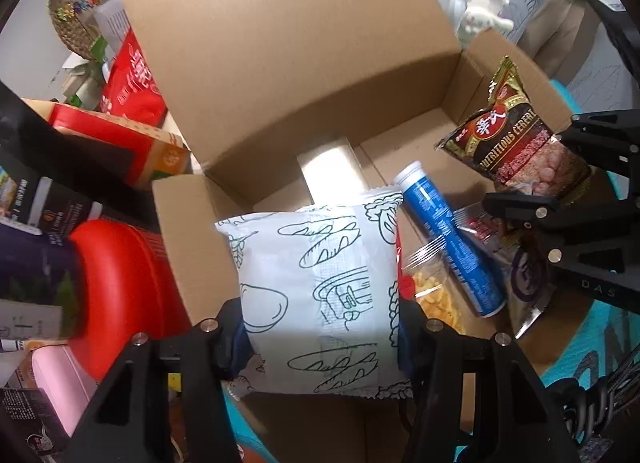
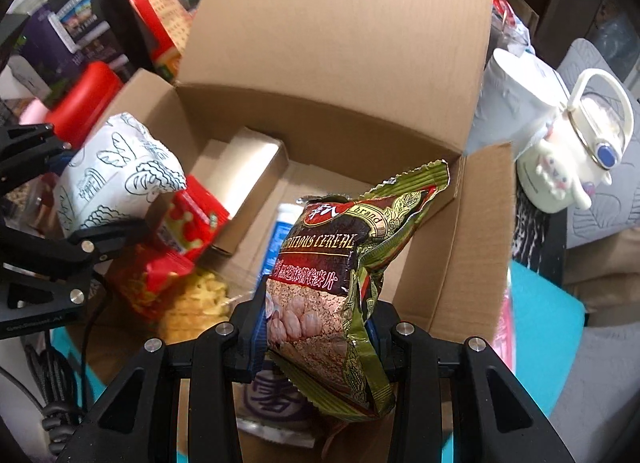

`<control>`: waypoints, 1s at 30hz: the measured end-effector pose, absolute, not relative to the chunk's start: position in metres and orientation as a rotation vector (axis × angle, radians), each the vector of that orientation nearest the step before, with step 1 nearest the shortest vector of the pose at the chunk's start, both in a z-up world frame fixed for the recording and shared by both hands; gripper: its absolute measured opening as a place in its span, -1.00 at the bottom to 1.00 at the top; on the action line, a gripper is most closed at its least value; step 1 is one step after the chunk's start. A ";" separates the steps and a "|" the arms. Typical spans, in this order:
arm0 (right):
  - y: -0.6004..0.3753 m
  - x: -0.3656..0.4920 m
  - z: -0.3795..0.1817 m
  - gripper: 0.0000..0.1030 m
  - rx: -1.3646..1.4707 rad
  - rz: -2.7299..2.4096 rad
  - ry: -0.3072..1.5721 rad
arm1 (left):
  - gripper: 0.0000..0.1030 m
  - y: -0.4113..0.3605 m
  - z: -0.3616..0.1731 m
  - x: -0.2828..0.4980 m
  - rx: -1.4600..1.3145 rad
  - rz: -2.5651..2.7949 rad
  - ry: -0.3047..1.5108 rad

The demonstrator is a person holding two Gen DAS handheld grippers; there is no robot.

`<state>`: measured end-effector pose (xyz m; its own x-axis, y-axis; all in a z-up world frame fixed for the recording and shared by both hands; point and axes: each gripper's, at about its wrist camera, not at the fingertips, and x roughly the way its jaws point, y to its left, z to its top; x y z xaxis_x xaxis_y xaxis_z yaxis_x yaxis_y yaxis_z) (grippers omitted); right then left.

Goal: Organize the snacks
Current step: 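Lower both bags into the box and open both tools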

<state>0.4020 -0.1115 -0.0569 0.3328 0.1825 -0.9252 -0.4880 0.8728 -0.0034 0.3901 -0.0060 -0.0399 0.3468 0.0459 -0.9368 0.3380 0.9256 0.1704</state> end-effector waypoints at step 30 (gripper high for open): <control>-0.130 0.371 -0.034 0.14 -0.282 0.346 1.138 | 0.30 -0.027 -0.029 0.371 0.434 -0.056 1.246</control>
